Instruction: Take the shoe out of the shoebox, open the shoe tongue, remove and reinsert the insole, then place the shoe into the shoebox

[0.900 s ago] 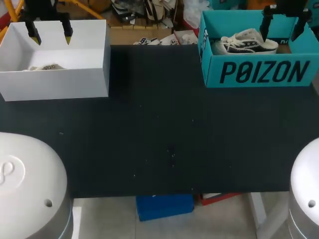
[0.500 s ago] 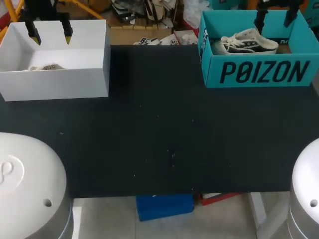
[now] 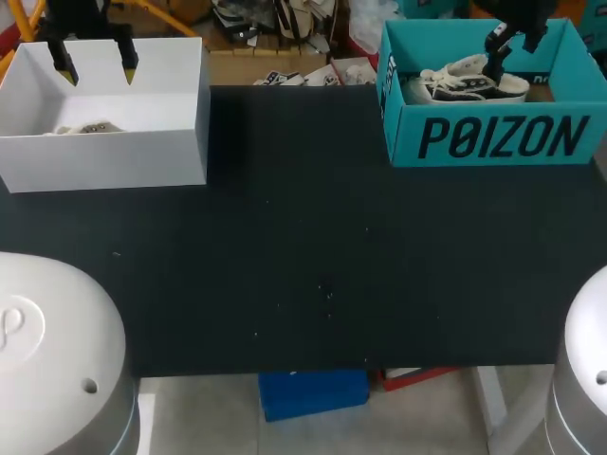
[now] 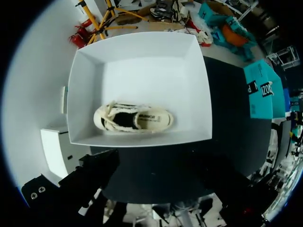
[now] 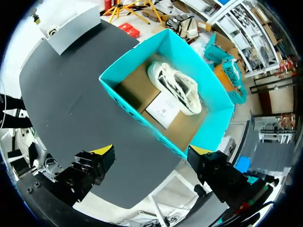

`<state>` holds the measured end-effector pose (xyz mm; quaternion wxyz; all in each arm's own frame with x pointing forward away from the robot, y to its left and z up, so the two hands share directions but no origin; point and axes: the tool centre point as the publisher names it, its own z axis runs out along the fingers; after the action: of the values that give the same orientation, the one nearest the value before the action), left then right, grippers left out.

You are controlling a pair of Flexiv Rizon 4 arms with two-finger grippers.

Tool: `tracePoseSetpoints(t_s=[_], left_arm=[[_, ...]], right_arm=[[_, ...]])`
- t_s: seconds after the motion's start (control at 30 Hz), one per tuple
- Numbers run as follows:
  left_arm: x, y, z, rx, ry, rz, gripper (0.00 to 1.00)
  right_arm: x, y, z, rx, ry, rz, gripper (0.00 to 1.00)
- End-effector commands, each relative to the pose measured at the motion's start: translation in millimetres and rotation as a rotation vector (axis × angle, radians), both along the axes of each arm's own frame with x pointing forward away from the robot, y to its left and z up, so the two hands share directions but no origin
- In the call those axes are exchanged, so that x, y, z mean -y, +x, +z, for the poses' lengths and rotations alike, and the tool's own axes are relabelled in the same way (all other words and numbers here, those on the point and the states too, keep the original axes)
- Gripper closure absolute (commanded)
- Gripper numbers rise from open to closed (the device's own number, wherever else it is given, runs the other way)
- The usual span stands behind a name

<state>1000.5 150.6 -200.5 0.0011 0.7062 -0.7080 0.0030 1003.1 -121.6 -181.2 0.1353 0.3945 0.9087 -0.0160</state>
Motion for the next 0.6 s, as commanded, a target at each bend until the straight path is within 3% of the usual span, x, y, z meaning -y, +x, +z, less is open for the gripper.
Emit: tracePoseSetpoints(t_s=[0.03,0.17,0.27,0.4,0.6], left_arm=[[0,-0.3,0,-0.001,0.003,0.001,0.0],[0,-0.3,0,-0.001,0.003,0.001,0.0],[0,-0.3,0,-0.001,0.003,0.001,0.0],[0,-0.3,0,-0.001,0.003,0.001,0.0],[0,-0.3,0,-0.001,0.003,0.001,0.0]], right_arm=[[5,-11.2,3,0.086,-0.051,0.599,0.0],[5,-11.2,3,0.086,-0.051,0.599,0.0],[-2,-24.0,-7,0.005,0.026,0.717,0.0],[1,-2.0,-7,-0.034,0.062,0.801,0.0],[-2,34.2,-10,-0.062,0.027,0.865,0.0]])
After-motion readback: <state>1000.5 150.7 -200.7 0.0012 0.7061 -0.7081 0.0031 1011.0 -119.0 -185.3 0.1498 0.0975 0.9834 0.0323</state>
